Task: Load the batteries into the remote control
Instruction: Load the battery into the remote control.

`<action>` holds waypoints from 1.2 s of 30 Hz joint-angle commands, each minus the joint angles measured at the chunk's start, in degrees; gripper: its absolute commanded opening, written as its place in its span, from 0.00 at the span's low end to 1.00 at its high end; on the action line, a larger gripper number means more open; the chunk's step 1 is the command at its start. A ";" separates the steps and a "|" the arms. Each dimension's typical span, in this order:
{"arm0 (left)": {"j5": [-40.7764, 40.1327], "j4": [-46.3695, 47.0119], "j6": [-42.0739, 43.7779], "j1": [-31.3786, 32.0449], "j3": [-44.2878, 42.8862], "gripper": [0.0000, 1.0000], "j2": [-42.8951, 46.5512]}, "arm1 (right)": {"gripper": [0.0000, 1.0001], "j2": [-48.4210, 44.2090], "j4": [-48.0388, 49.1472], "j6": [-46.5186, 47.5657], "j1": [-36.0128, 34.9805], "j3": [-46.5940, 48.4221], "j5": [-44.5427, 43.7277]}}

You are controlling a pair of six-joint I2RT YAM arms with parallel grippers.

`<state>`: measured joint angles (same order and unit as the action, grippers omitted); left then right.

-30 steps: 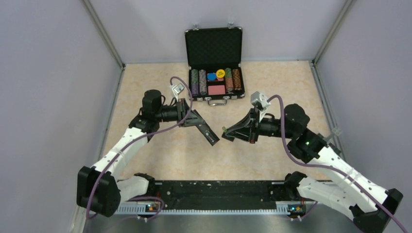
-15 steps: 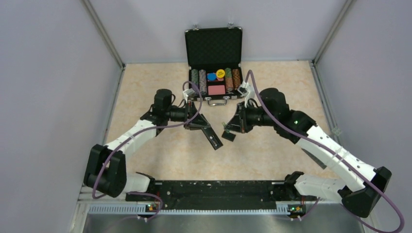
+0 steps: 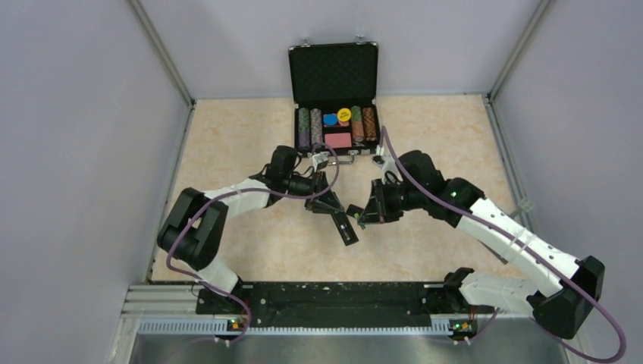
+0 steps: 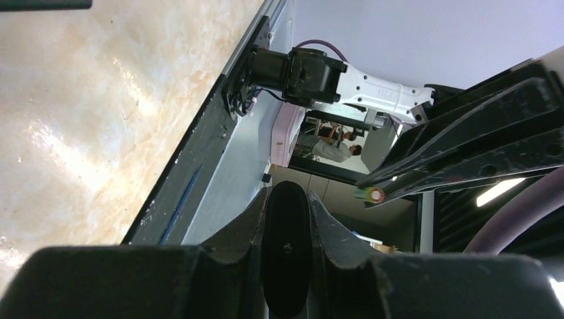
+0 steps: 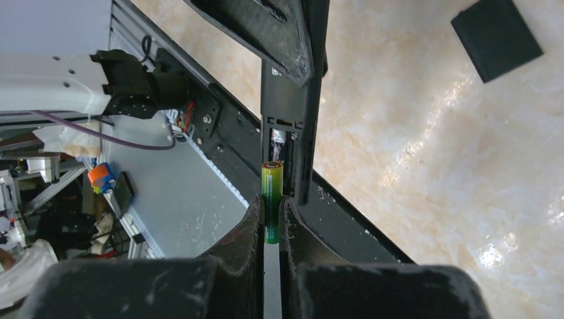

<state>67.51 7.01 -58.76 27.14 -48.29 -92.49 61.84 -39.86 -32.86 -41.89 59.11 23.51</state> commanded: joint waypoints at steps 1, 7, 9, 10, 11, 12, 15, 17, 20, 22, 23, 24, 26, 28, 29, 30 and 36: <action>0.80 5.95 -0.13 0.27 -2.59 0.00 -1.32 | 0.00 0.17 -0.30 -2.18 -0.68 -2.55 -0.17; -1.09 8.22 -0.89 1.58 -2.36 0.00 -3.38 | 0.00 1.51 1.27 -3.46 -2.79 -5.95 -1.48; -1.14 9.98 -1.94 1.76 -1.77 0.00 -3.78 | 0.00 1.55 1.74 -3.92 -3.38 -6.58 -2.21; -1.18 11.00 -2.45 1.82 -1.44 0.00 -3.89 | 0.00 1.63 2.08 -4.13 -3.40 -6.75 -2.23; -1.23 11.58 -2.71 1.92 -1.26 0.00 -3.88 | 0.00 1.64 2.23 -4.22 -3.52 -6.94 -2.24; -1.41 11.74 -2.75 1.97 -1.10 0.00 -3.92 | 0.00 1.86 2.35 -4.33 -3.55 -7.08 -2.30; -1.52 12.08 -2.76 2.20 -0.77 0.00 -3.92 | 0.00 2.72 2.50 -4.41 -3.87 -7.21 -2.24; -1.65 12.08 -2.61 2.45 -0.65 0.00 -3.90 | 0.00 3.22 2.50 -4.48 -4.21 -7.10 -2.47; -2.05 11.98 -2.27 2.58 -0.34 0.00 -3.75 | 0.00 4.27 2.51 -4.38 -4.34 -7.04 -3.14; -2.13 12.01 -2.09 2.79 -0.26 0.00 -3.67 | 0.00 4.84 2.50 -4.38 -4.40 -6.80 -3.71; -2.16 11.91 -1.90 2.81 -0.23 0.00 -3.63 | 0.00 5.17 2.50 -4.43 -4.48 -6.76 -4.06; -2.12 11.70 -1.74 2.92 -0.29 0.00 -3.57 | 0.00 5.34 2.52 -4.54 -4.47 -6.68 -4.28; -2.18 11.03 -0.95 2.99 -0.27 0.00 -3.45 | 0.00 5.73 2.48 -4.85 -4.51 -6.54 -4.83; -2.45 9.37 0.49 3.15 -0.46 0.00 -3.37 | 0.00 6.30 2.51 -4.97 -4.43 -6.47 -5.21; -2.54 8.42 1.25 3.20 -0.57 0.00 -3.19 | 0.00 6.42 2.51 -4.97 -4.44 -6.47 -5.29; -2.60 7.57 2.07 3.25 -0.66 0.00 -3.12 | 0.00 6.64 2.50 -5.00 -4.44 -6.47 -5.52; -2.47 4.62 5.13 4.14 -0.92 0.00 -3.07 | 0.00 8.19 2.42 -4.29 -4.46 -5.95 -6.52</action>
<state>62.43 12.80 -55.86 30.35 -48.56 -96.68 68.79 -38.81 -37.34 -45.76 51.75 19.46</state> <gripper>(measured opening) 0.236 0.034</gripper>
